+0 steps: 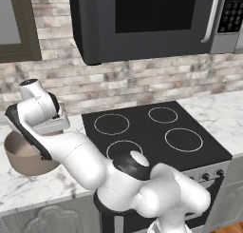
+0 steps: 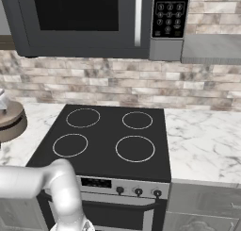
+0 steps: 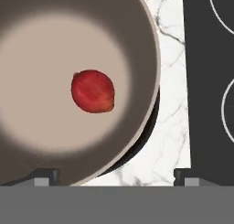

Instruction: Turn on the sink faucet. Then move the onion from the counter to the sink. Turn off the sink. Move the vegetable from the sink to the pot next to the stove. Finally move the pot to the rear right burner.

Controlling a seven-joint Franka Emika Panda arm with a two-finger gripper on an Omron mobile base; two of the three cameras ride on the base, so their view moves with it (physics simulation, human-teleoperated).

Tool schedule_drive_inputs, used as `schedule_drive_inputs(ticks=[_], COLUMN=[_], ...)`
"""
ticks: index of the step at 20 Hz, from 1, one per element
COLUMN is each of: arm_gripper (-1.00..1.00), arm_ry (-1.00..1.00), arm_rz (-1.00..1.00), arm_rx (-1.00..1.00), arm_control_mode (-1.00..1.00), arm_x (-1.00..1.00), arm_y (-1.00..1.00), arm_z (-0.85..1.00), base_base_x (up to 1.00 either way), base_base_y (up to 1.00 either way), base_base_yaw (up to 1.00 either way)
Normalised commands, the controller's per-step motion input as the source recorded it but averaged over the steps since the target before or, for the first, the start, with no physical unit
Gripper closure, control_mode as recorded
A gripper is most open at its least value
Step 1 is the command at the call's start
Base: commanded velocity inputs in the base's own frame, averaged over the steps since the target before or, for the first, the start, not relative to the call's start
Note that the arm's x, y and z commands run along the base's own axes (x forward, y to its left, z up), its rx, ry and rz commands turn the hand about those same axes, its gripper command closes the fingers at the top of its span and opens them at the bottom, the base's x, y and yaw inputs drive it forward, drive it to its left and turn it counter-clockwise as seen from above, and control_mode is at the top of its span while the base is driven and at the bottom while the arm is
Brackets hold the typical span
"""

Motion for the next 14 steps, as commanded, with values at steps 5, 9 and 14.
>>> schedule_drive_inputs(ticks=[5, 9, 14], arm_gripper=[-1.00, -1.00, -1.00], arm_ry=[-0.01, 0.00, 0.00], arm_rz=[-0.24, -0.17, -0.05], arm_rx=[0.01, 0.00, 0.00], arm_control_mode=[-1.00, -1.00, -1.00], arm_x=[-0.41, -0.14, 0.05], arm_y=[-0.52, -0.47, -0.10], arm_z=[0.00, 0.00, -0.08], base_base_x=[0.00, 0.00, 0.00], base_base_y=[0.00, 0.00, 0.00], base_base_yaw=[0.00, 0.00, 0.00])
